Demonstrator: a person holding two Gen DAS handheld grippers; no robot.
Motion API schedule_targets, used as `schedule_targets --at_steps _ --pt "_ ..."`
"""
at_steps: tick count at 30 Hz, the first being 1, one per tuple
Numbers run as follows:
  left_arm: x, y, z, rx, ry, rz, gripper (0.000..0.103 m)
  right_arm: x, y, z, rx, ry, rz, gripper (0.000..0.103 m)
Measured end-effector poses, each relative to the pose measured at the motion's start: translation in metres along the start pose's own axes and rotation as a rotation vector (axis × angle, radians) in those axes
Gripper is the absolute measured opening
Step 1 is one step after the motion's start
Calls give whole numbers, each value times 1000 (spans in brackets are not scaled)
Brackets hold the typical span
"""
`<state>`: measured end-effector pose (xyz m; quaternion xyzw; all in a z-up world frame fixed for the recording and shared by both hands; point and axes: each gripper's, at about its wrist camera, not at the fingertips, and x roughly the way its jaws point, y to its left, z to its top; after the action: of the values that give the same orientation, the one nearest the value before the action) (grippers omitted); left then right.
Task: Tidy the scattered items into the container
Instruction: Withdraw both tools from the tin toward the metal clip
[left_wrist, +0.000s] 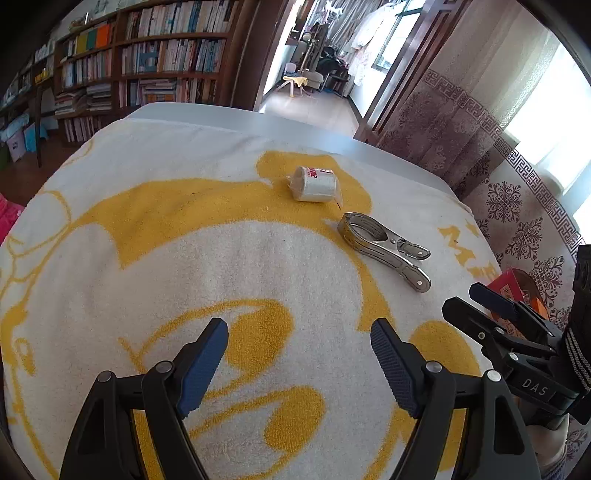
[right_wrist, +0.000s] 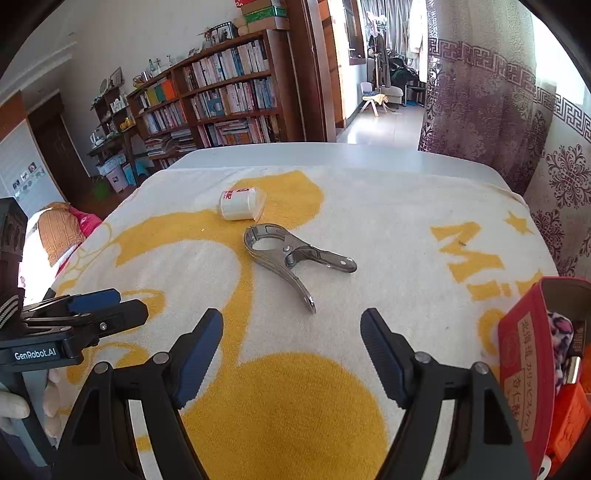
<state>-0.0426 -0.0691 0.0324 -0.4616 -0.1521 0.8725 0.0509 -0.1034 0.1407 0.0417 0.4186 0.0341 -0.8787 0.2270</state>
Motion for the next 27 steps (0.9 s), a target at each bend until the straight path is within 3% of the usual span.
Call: schedule_targets --at_steps 11,19,21,24,27 --pt "6 8 -4 -22 15 -12 81 49 -8 32 -80 85 -43 80" --pt "14 8 -7 -25 36 0 81 65 -2 44 -139 111 -7 80" --pt "16 8 -8 -26 40 2 81 64 -1 44 -150 112 19 80" --pt "16 8 -9 -24 39 6 81 58 -2 48 -177 86 -21 80" --pt "16 8 -9 -24 37 7 81 52 -9 60 -139 58 26 80"
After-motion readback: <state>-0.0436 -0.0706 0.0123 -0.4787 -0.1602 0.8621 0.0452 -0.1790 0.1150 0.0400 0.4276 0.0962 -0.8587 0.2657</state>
